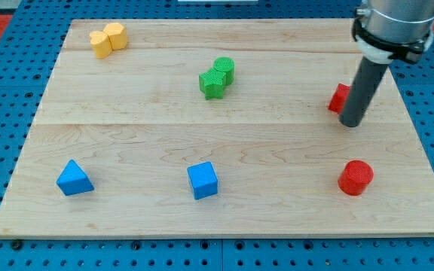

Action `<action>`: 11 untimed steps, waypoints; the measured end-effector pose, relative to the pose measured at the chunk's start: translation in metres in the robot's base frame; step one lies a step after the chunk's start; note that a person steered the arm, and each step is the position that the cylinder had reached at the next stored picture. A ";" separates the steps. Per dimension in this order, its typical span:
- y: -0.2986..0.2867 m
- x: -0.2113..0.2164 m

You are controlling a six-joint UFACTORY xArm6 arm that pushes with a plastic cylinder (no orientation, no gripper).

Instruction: Push the red star towards the top right

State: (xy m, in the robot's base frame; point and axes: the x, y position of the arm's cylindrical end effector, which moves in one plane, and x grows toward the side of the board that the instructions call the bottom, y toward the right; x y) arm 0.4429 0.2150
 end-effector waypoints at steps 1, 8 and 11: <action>0.002 -0.033; -0.041 -0.123; -0.028 -0.165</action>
